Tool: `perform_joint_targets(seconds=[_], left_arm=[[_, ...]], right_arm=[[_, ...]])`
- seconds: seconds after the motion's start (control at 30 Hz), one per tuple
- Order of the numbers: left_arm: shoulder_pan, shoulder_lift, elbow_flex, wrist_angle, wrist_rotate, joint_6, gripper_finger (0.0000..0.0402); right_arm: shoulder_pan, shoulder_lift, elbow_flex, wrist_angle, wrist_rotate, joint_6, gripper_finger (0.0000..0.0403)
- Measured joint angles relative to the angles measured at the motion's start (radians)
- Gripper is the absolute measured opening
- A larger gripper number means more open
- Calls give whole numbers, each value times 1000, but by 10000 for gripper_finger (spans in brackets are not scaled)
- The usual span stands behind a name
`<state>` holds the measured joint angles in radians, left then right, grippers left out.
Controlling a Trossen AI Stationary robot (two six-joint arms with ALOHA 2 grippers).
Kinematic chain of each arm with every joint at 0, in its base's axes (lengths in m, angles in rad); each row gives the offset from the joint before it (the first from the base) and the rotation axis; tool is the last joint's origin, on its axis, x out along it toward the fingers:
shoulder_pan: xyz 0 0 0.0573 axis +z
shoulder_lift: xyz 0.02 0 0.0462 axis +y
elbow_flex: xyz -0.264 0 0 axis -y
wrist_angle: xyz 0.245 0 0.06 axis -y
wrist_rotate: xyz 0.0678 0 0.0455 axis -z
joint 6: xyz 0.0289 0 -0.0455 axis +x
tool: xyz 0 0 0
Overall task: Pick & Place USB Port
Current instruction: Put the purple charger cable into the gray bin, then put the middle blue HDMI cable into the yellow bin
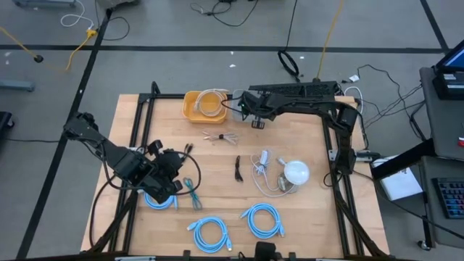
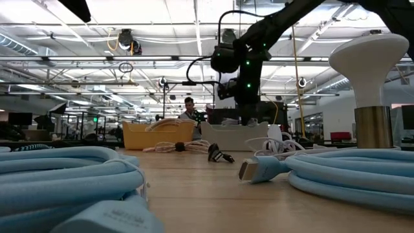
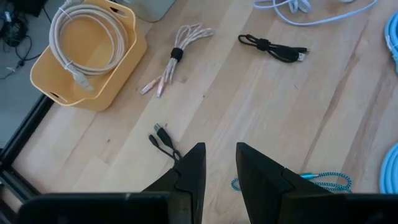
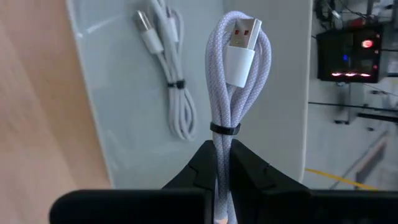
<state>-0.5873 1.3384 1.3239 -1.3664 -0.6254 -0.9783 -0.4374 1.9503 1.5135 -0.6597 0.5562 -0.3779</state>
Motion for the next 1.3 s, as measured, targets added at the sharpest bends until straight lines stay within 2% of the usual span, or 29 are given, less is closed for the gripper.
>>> perform_joint_targets(seconds=[0.23,0.43,0.57,0.7,0.9,1.03,1.17,1.3], left_arm=[[0,0,0,-5,0,4,92],[0,0,0,-31,0,-6,92],[0,0,0,-39,-1,-11,92],[14,0,0,-45,-3,-7,92],[95,0,0,-43,-4,62,92],[154,0,0,-16,5,109,92],[186,0,0,54,62,185,92],[195,0,0,158,89,238,93]], right_arm=[[-1,-3,0,115,102,-27,78],[-8,-4,0,102,107,28,145],[-3,-4,0,107,186,60,187],[45,-53,0,63,306,109,219],[178,-203,0,43,307,220,238],[290,-319,19,-45,245,493,239],[413,-399,25,-157,90,821,240],[551,-421,25,-247,-50,1029,239]])
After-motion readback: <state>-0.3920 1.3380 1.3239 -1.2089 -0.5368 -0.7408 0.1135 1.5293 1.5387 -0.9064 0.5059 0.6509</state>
